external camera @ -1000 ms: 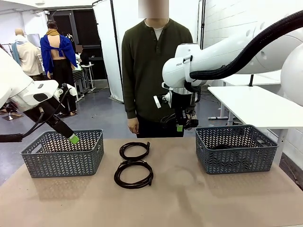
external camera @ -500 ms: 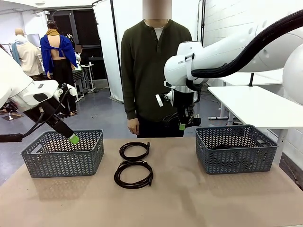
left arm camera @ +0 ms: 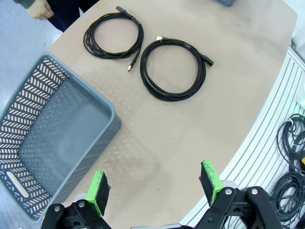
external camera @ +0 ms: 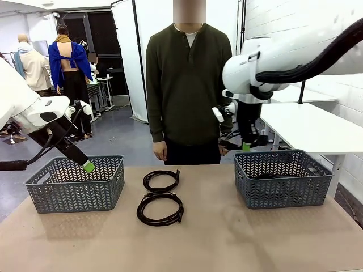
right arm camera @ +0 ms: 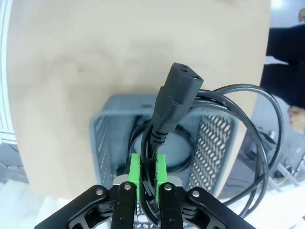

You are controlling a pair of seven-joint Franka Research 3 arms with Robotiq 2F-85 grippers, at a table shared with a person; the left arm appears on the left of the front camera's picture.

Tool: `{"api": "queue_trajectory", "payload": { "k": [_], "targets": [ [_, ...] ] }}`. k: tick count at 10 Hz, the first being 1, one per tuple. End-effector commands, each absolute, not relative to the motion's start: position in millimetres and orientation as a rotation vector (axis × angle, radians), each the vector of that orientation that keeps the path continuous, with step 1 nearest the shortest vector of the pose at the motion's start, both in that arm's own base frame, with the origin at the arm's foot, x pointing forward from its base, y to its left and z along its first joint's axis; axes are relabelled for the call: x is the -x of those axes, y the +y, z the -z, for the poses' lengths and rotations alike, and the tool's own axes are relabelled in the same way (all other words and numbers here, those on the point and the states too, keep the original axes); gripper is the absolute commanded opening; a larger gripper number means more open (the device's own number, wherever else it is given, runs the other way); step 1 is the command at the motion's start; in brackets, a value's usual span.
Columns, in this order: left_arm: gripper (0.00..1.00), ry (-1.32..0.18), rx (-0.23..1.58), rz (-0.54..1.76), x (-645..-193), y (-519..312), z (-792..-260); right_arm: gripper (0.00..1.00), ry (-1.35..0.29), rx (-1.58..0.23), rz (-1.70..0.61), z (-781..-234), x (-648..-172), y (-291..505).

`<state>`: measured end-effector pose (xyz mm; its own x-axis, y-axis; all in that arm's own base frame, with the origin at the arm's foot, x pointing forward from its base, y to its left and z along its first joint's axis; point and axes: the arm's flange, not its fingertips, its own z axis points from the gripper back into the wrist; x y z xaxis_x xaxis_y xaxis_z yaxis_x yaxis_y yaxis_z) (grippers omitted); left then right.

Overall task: Organize the cables according to human instructions.
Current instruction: Pick up a bundle of cables and place it in the basket indicated by the human.

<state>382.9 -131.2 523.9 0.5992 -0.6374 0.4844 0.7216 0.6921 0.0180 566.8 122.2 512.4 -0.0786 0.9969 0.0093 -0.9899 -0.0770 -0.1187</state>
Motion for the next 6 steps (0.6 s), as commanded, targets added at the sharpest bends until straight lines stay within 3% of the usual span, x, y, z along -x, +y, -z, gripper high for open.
{"api": "queue_trajectory", "payload": {
  "k": [1, 6],
  "targets": [
    [1.0, -0.496, 0.204, 0.802, -383, -129, -523, 0.0, -0.152, 0.115, -1.643, -502, -547, 91],
    [1.0, -0.496, 0.204, 0.802, -383, -129, -523, 0.0, -0.143, 0.123, -1.614, -472, -539, 52]
  ]
}}
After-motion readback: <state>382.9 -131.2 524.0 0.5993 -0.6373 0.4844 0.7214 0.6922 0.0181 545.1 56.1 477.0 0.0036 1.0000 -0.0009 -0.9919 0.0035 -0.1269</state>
